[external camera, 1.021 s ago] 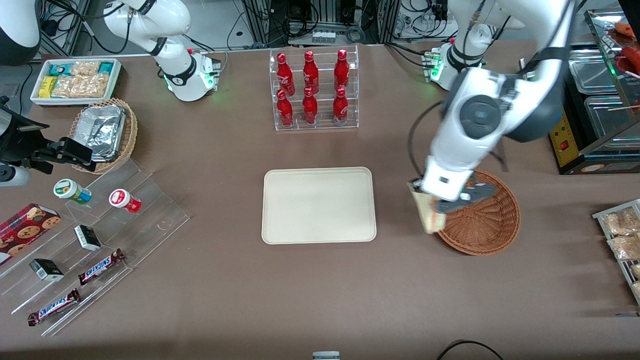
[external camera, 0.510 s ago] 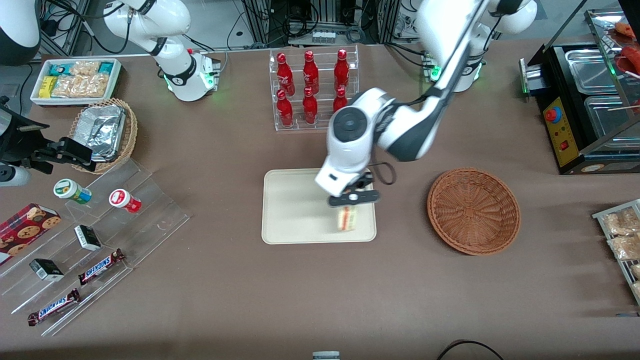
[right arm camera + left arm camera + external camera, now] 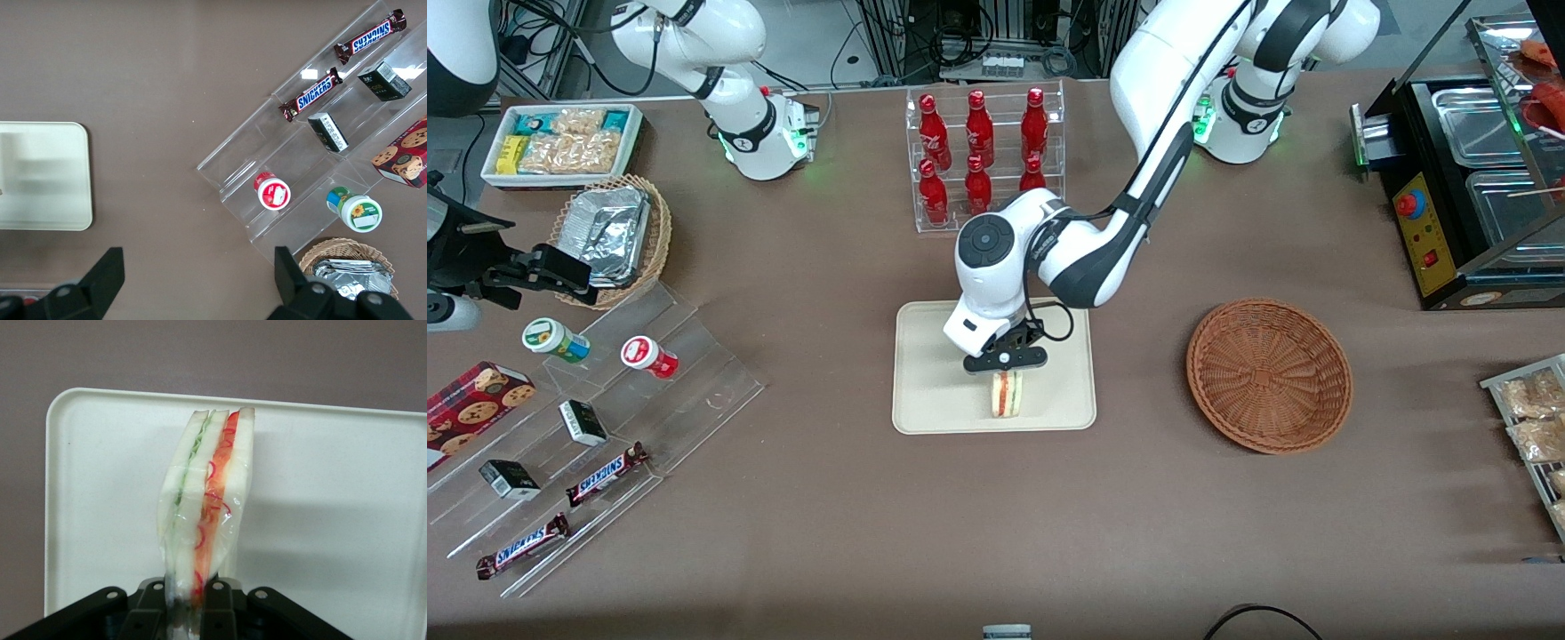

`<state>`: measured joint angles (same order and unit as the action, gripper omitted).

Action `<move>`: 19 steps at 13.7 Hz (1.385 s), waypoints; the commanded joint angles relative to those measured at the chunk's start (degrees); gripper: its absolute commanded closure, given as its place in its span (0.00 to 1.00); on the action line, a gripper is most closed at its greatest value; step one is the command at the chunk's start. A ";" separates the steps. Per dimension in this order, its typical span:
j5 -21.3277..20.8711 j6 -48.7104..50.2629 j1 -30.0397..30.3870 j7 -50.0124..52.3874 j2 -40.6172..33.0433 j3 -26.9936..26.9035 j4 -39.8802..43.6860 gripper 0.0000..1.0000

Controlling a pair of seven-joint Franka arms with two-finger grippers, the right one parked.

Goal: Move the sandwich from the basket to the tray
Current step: 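Lower the sandwich onto the tray and open the left gripper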

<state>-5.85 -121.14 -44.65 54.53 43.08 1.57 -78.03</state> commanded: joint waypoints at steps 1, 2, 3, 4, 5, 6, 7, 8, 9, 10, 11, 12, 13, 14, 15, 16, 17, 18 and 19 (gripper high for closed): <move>-1.09 0.56 -1.93 3.28 1.39 -0.86 2.27 1.00; -1.18 0.56 -2.19 4.60 2.17 -0.86 2.62 1.00; -1.44 0.56 -3.24 4.79 2.44 -0.86 2.80 1.00; -2.05 0.64 -3.60 4.97 2.53 -0.86 2.71 1.00; -2.15 0.64 -3.69 5.14 2.53 -0.86 2.71 1.00; -2.23 0.73 -3.78 5.67 2.53 -0.95 2.63 1.00; -2.24 0.73 -3.78 5.85 2.53 -0.87 2.62 0.81; -2.24 0.65 -3.78 6.02 2.53 -0.95 2.62 0.65; -2.24 0.73 -3.78 6.11 2.44 -0.87 2.62 0.58; -2.32 0.73 -3.78 6.98 2.44 -0.95 2.62 0.58; -2.41 0.65 -3.78 7.77 2.53 -0.95 2.62 0.65; -3.19 0.64 -3.78 7.87 2.53 -0.95 2.62 0.64; -4.51 0.64 -3.78 8.13 2.44 -0.87 2.62 0.55; -4.69 0.73 -3.69 8.39 2.27 -0.86 2.62 0.41; -4.78 0.91 -3.60 8.31 1.74 -0.86 2.71 0.13; -4.70 1.43 -3.43 8.31 0.43 -0.95 2.80 0.01; -4.44 1.96 -3.08 8.31 -1.23 -0.95 2.71 0.01; -4.26 3.27 -2.90 8.31 -2.55 -1.04 2.80 0.01; -4.26 5.11 -2.81 8.13 -3.87 -1.04 2.80 0.01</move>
<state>-9.63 -119.53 -47.44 61.80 42.76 0.84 -74.91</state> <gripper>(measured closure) 0.172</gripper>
